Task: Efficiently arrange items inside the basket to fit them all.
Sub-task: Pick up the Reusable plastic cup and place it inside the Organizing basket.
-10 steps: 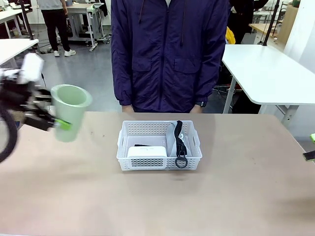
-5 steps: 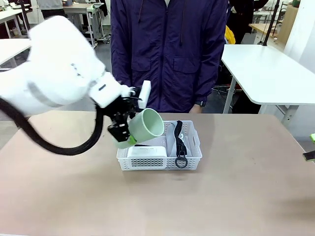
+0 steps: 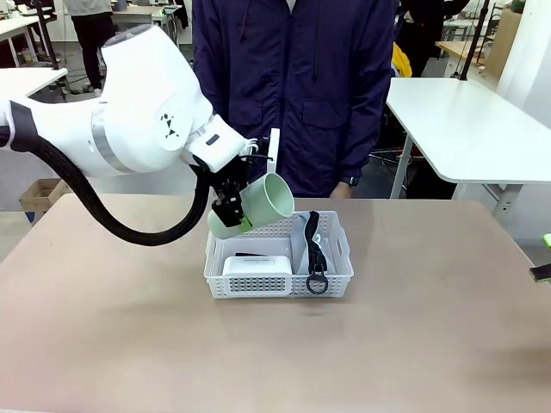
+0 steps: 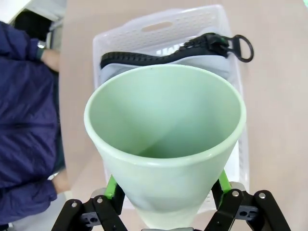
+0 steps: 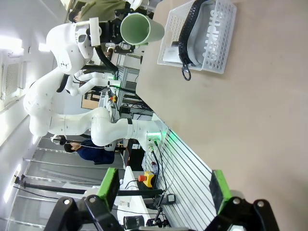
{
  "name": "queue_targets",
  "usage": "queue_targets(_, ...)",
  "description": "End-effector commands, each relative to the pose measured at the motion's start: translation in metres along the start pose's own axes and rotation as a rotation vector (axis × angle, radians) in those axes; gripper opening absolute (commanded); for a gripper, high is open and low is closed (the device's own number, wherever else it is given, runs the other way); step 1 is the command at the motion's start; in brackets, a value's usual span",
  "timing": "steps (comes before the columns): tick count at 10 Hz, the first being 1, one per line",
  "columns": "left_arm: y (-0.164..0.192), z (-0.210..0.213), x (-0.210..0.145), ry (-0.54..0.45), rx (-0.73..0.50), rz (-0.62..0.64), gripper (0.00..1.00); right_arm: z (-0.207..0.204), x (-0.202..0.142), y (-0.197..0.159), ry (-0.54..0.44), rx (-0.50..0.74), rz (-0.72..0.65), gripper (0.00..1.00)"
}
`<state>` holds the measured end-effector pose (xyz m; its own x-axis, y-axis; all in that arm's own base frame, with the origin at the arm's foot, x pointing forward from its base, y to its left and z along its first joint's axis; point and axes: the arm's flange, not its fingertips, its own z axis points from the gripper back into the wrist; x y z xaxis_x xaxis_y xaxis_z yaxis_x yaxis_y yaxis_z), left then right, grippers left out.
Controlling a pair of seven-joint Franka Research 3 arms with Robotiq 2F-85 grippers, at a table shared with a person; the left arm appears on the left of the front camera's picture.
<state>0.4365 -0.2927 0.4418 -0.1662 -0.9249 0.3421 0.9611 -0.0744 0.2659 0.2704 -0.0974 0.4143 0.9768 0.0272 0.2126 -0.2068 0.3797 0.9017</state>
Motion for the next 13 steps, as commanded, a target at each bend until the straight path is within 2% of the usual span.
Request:
queue_targets(1,-0.007,0.006,-0.007,0.000,-0.017,-0.037,0.85,0.002,-0.002,0.000,0.009,-0.003,0.017,1.00)
queue_targets(2,0.000,0.000,0.000,0.000,0.000,0.000,0.85,0.002,-0.002,0.000,0.009,-0.003,0.017,1.00)
queue_targets(4,0.029,-0.015,0.028,0.192,-0.067,0.016,0.85,0.002,-0.002,0.000,0.009,-0.003,0.017,1.00)
queue_targets(6,0.046,-0.034,0.051,0.269,-0.118,-0.013,0.85,0.002,-0.002,0.000,0.009,-0.003,0.017,1.00)
queue_targets(7,0.050,-0.040,0.057,0.300,-0.141,0.000,0.85,0.002,-0.002,0.000,0.009,-0.003,0.017,1.00)
queue_targets(8,0.054,-0.048,0.060,0.375,-0.166,0.060,0.85,0.002,-0.002,0.000,0.009,-0.003,0.017,1.00)
queue_targets(11,0.058,-0.069,0.066,0.452,-0.141,0.132,0.85,0.002,-0.002,0.000,0.009,-0.003,0.017,1.00)
queue_targets(13,0.057,-0.087,0.070,0.505,-0.157,0.104,0.85,0.002,-0.002,0.000,0.009,-0.003,0.017,1.00)
